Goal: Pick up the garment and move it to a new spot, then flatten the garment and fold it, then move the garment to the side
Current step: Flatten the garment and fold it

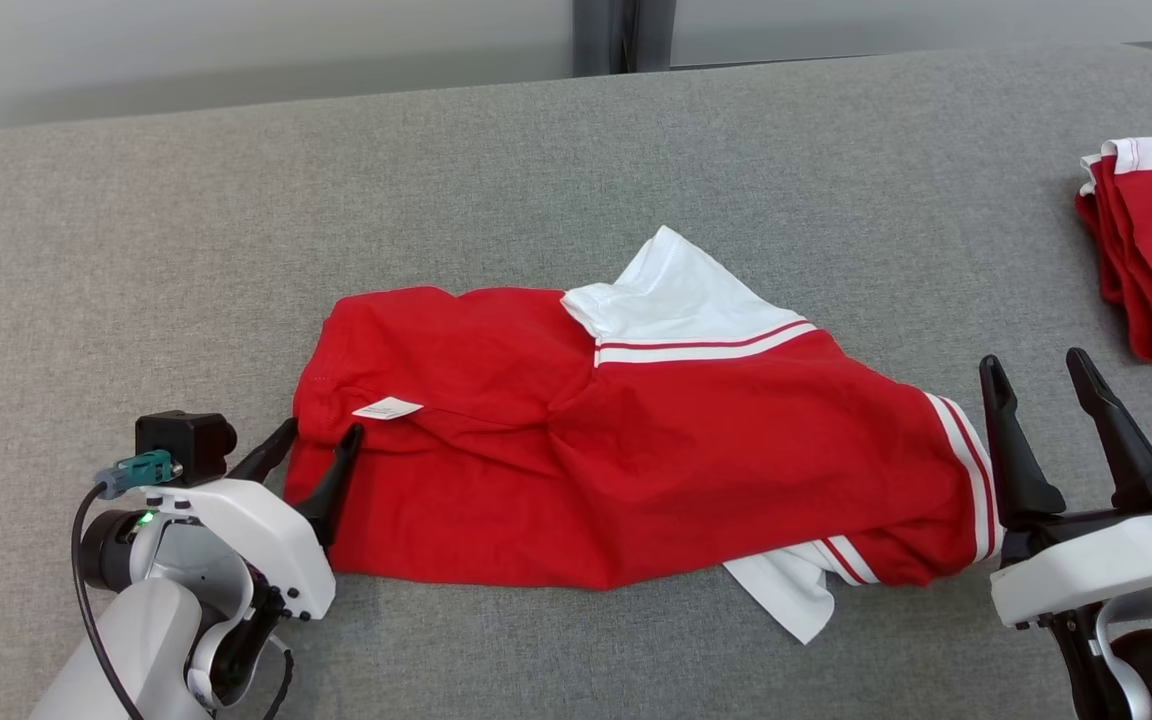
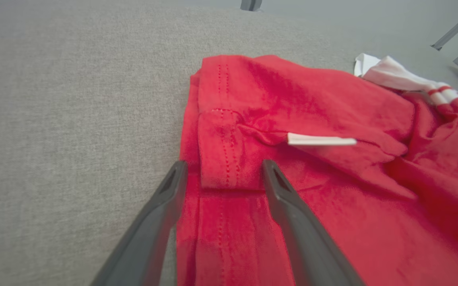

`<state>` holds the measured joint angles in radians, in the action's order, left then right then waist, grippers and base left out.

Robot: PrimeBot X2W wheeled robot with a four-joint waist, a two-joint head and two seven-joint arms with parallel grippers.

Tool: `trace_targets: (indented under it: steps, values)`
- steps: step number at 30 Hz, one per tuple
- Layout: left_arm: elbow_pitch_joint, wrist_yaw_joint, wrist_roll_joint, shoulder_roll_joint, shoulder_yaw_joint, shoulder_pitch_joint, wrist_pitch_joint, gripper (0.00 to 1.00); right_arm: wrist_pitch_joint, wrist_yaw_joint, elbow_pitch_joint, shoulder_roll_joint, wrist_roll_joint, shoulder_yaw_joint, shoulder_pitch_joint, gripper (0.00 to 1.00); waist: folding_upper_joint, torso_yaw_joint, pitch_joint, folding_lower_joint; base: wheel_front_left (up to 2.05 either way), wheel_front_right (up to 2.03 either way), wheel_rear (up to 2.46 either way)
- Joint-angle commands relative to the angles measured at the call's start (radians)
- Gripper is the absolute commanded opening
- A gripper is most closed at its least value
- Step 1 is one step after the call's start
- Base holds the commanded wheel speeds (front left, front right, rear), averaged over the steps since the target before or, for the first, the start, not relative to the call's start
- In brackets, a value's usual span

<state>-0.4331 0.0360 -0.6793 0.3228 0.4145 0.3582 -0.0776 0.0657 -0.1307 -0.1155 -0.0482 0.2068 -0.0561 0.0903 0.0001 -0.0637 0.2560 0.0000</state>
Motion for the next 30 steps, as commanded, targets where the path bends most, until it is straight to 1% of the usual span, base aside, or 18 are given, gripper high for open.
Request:
trace_targets:
  steps: [1, 2, 6, 9, 13, 16, 24, 27, 30]
  values:
    - [-0.015, 0.011, -0.004, 0.0, 0.001, 0.024, 0.005, 0.17, -0.006, 0.0, 0.003, -0.005, 0.004, -0.002, 0.006, 1.0, -0.0001, -0.002, 0.003, 0.0, 0.0, 0.0, 0.0]
    - [-0.02, 0.016, -0.003, 0.001, 0.003, 0.027, 0.006, 0.0, -0.007, 0.0, 0.004, -0.005, 0.005, -0.003, 0.006, 1.0, -0.0001, -0.003, 0.004, 0.0, 0.0, 0.0, 0.0]
    - [-0.034, 0.025, -0.001, -0.001, 0.008, 0.032, 0.02, 0.0, -0.011, 0.0, 0.007, -0.005, 0.008, -0.009, 0.007, 1.0, -0.0001, -0.002, 0.006, 0.0, 0.0, 0.0, 0.0]
    - [-0.035, 0.015, 0.018, 0.004, 0.015, 0.027, 0.041, 0.0, -0.012, 0.0, 0.01, -0.005, 0.011, -0.015, 0.003, 1.0, -0.0001, 0.002, 0.005, 0.0, 0.0, 0.0, 0.0]
    - [0.003, 0.001, 0.031, 0.015, 0.02, -0.012, 0.06, 0.0, -0.011, 0.0, 0.015, -0.005, 0.01, -0.02, -0.005, 1.0, -0.0001, 0.016, -0.003, 0.0, 0.0, 0.0, 0.0]
    - [0.06, -0.023, 0.037, 0.032, 0.014, -0.054, 0.07, 0.0, -0.005, 0.0, 0.019, -0.005, 0.009, -0.022, -0.011, 1.0, -0.0001, 0.029, -0.011, 0.0, 0.0, 0.0, 0.0]
    - [0.235, -0.104, 0.016, 0.081, -0.02, -0.21, 0.059, 0.0, -0.001, 0.0, 0.022, -0.005, 0.021, -0.033, -0.032, 1.0, -0.0001, 0.061, -0.021, 0.0, 0.0, 0.0, 0.0]
    - [0.275, -0.13, 0.001, 0.089, -0.032, -0.253, 0.05, 0.0, -0.004, 0.0, 0.028, -0.005, 0.023, -0.035, -0.035, 1.0, -0.0001, 0.065, -0.022, 0.0, 0.0, 0.0, 0.0]
    - [0.294, -0.142, -0.009, 0.088, -0.032, -0.282, 0.039, 0.0, -0.006, 0.0, 0.032, -0.005, 0.028, -0.034, -0.031, 1.0, -0.0001, 0.065, -0.021, 0.0, 0.0, 0.0, 0.0]
